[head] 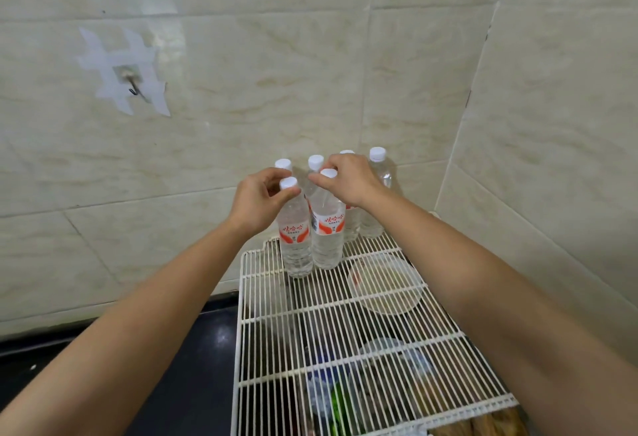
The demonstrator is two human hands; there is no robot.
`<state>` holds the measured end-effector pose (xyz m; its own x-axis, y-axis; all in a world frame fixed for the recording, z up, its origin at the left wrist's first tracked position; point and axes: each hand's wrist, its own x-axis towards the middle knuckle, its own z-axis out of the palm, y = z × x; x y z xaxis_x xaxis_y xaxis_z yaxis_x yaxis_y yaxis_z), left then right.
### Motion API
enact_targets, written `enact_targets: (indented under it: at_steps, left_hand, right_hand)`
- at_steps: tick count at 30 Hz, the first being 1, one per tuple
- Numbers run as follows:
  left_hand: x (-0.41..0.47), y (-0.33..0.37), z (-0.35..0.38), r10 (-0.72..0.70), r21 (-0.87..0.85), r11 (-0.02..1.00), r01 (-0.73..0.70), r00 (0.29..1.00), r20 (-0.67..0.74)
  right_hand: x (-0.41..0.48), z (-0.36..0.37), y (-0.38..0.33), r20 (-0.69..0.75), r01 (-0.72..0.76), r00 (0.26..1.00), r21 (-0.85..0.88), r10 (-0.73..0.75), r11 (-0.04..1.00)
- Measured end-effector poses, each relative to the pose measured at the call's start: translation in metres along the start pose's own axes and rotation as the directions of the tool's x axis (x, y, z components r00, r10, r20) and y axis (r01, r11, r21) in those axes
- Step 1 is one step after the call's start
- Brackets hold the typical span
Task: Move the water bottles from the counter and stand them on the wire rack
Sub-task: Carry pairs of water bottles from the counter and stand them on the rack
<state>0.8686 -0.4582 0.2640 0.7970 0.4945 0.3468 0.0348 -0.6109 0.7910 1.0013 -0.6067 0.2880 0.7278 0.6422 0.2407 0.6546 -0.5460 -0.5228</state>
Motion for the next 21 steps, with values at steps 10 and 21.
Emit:
enact_targets:
  at_steps: [10,21]
  left_hand:
    - [0.000,-0.007,-0.011,0.035,0.081,0.996,-0.043,0.995,0.089]
    - [-0.011,-0.017,0.013,0.041,0.040,0.999,-0.037,0.995,-0.096]
  right_hand:
    - [-0.010,0.011,0.012,-0.036,0.132,0.991,0.199,-0.127,0.971]
    - [-0.012,0.020,0.014,-0.077,0.083,0.995,0.280,-0.064,0.956]
